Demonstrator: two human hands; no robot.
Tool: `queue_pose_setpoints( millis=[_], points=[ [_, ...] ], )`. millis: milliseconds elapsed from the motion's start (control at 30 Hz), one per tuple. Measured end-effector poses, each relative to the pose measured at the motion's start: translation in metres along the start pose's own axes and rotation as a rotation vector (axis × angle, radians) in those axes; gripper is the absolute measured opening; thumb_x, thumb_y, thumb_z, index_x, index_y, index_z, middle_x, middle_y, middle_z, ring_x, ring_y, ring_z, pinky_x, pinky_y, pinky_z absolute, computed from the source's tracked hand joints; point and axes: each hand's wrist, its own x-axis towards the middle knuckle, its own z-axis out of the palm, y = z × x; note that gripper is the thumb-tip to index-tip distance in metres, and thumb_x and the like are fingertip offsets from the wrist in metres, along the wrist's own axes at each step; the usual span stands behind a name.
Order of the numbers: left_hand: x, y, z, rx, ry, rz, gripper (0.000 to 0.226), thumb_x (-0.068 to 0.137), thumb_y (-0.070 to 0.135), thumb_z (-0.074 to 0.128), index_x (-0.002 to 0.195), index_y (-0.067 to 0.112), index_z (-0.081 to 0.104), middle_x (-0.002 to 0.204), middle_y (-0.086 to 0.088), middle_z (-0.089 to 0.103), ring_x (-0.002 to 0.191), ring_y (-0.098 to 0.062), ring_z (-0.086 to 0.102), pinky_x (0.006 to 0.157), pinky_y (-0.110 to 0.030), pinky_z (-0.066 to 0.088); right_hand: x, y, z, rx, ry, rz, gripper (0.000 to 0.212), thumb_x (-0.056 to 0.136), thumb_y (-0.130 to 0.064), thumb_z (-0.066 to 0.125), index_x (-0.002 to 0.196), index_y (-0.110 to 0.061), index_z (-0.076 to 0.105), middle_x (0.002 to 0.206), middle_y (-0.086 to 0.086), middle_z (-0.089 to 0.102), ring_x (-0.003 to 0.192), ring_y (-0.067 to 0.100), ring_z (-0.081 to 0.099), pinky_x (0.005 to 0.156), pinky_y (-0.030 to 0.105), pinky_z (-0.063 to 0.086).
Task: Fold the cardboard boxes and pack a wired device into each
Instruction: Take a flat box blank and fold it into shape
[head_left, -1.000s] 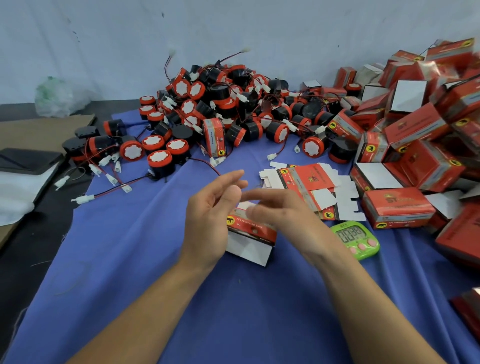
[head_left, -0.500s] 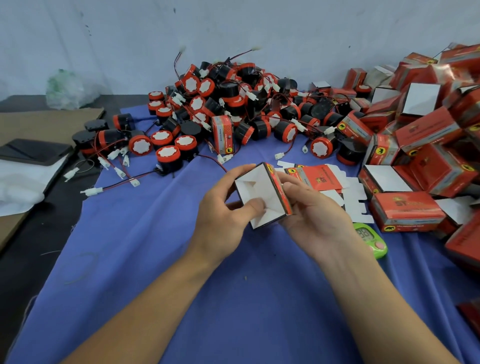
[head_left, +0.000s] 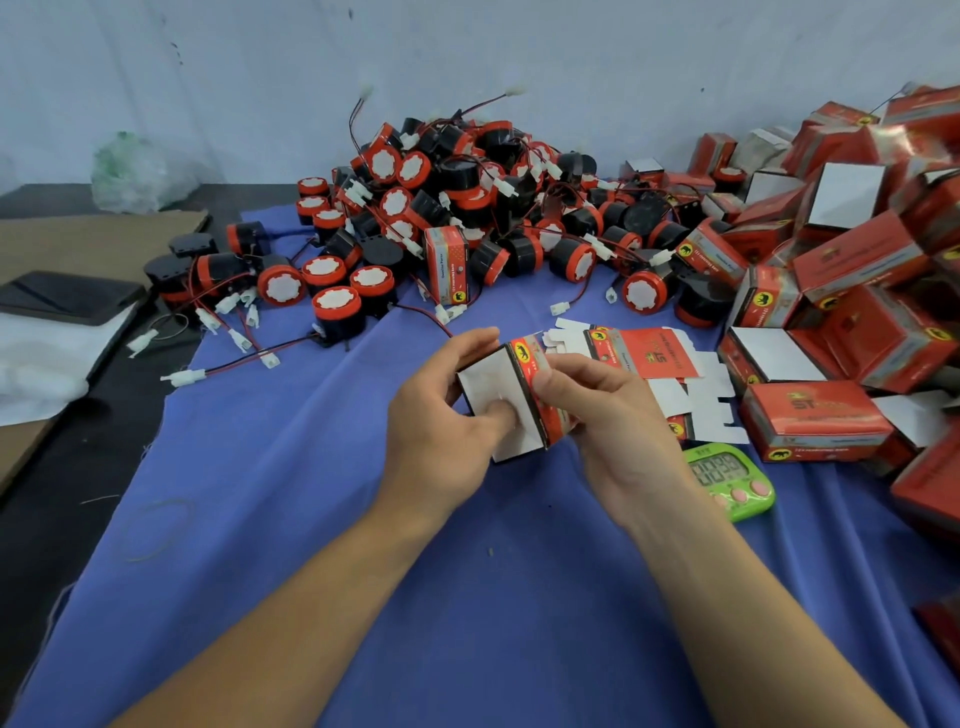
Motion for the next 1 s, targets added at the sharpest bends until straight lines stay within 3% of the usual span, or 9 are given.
queue_pose_setpoints(
  millis=[233, 300, 400, 500, 600, 700, 800, 900, 1000],
  points=[
    [0.003, -0.004, -0.004, 0.021, 0.018, -0.018, 0.051, 0.084, 0.003, 0.073, 0.12, 0.038, 0.073, 0.114, 0.018, 0.076, 0.106, 0.002, 0.07, 0.092, -0.025, 0.059, 0.0, -0.001, -0.002, 0.032, -0.057, 0.052, 0.023, 0.078, -0.018, 0.074, 0.096, -0.006, 0.077, 0.097, 0.017, 0.076, 0.084, 0.026, 0.071, 0.078, 0.035, 0.058],
    [0.003, -0.003, -0.003, 0.033, 0.028, -0.01, 0.05, 0.082, 0.007, 0.074, 0.122, 0.039, 0.072, 0.116, 0.019, 0.075, 0.108, 0.003, 0.07, 0.091, -0.024, 0.059, 0.0, 0.0, -0.002, 0.019, -0.076, 0.068, 0.023, 0.083, -0.015, 0.072, 0.101, -0.001, 0.074, 0.097, 0.018, 0.074, 0.087, 0.029, 0.07, 0.082, 0.038, 0.057],
    [0.001, 0.003, -0.004, -0.081, 0.01, -0.023, 0.056, 0.075, 0.02, 0.066, 0.126, 0.042, 0.067, 0.122, 0.022, 0.072, 0.119, 0.002, 0.065, 0.091, -0.021, 0.058, 0.0, -0.002, 0.0, 0.066, -0.074, 0.082, 0.043, 0.082, -0.02, 0.071, 0.11, 0.012, 0.067, 0.097, 0.019, 0.072, 0.088, 0.031, 0.067, 0.086, 0.04, 0.054],
    [0.0, 0.003, -0.003, -0.237, -0.004, -0.054, 0.071, 0.068, 0.031, 0.066, 0.139, 0.034, 0.059, 0.132, 0.016, 0.068, 0.131, -0.004, 0.058, 0.102, -0.033, 0.054, 0.0, -0.004, -0.001, 0.14, -0.083, 0.041, 0.039, 0.078, -0.019, 0.07, 0.106, 0.008, 0.067, 0.086, 0.013, 0.072, 0.074, 0.021, 0.067, 0.071, 0.028, 0.056],
    [-0.001, 0.005, -0.001, -0.31, -0.015, -0.094, 0.077, 0.071, 0.04, 0.062, 0.147, 0.027, 0.054, 0.134, 0.011, 0.067, 0.128, -0.013, 0.062, 0.103, -0.04, 0.055, 0.0, -0.003, 0.0, 0.166, -0.086, -0.056, 0.025, 0.082, -0.014, 0.068, 0.099, 0.004, 0.067, 0.082, 0.01, 0.072, 0.07, 0.016, 0.068, 0.065, 0.024, 0.055],
    [0.001, 0.007, -0.002, -0.361, -0.05, -0.09, 0.054, 0.084, 0.027, 0.056, 0.136, 0.019, 0.062, 0.121, 0.004, 0.073, 0.112, -0.017, 0.069, 0.092, -0.037, 0.059, 0.0, -0.002, 0.005, 0.066, -0.077, -0.189, 0.007, 0.09, -0.003, 0.063, 0.09, 0.0, 0.07, 0.079, 0.007, 0.072, 0.069, 0.014, 0.067, 0.064, 0.022, 0.054],
    [0.004, 0.008, -0.005, -0.398, -0.1, -0.09, 0.039, 0.088, 0.015, 0.052, 0.122, 0.019, 0.07, 0.112, -0.003, 0.077, 0.1, -0.017, 0.071, 0.082, -0.031, 0.06, -0.003, -0.003, 0.008, 0.069, -0.078, -0.195, 0.012, 0.093, 0.001, 0.059, 0.094, 0.001, 0.07, 0.082, 0.006, 0.074, 0.072, 0.013, 0.069, 0.065, 0.022, 0.055],
    [0.006, 0.007, -0.005, -0.346, -0.121, -0.119, 0.043, 0.085, 0.018, 0.062, 0.128, 0.025, 0.067, 0.107, -0.002, 0.078, 0.099, -0.017, 0.073, 0.083, -0.03, 0.06, -0.006, -0.006, 0.008, 0.104, -0.064, -0.134, 0.023, 0.087, -0.014, 0.065, 0.102, 0.003, 0.072, 0.092, 0.014, 0.076, 0.081, 0.021, 0.072, 0.071, 0.029, 0.059],
    [0.004, 0.004, -0.002, -0.192, -0.123, -0.103, 0.055, 0.083, 0.03, 0.074, 0.136, 0.031, 0.061, 0.104, 0.002, 0.078, 0.101, -0.014, 0.073, 0.09, -0.032, 0.058, -0.009, -0.003, 0.01, -0.113, -0.019, -0.18, 0.023, 0.08, -0.018, 0.079, 0.101, -0.009, 0.079, 0.1, 0.023, 0.076, 0.094, 0.038, 0.073, 0.083, 0.05, 0.062]
  ],
)
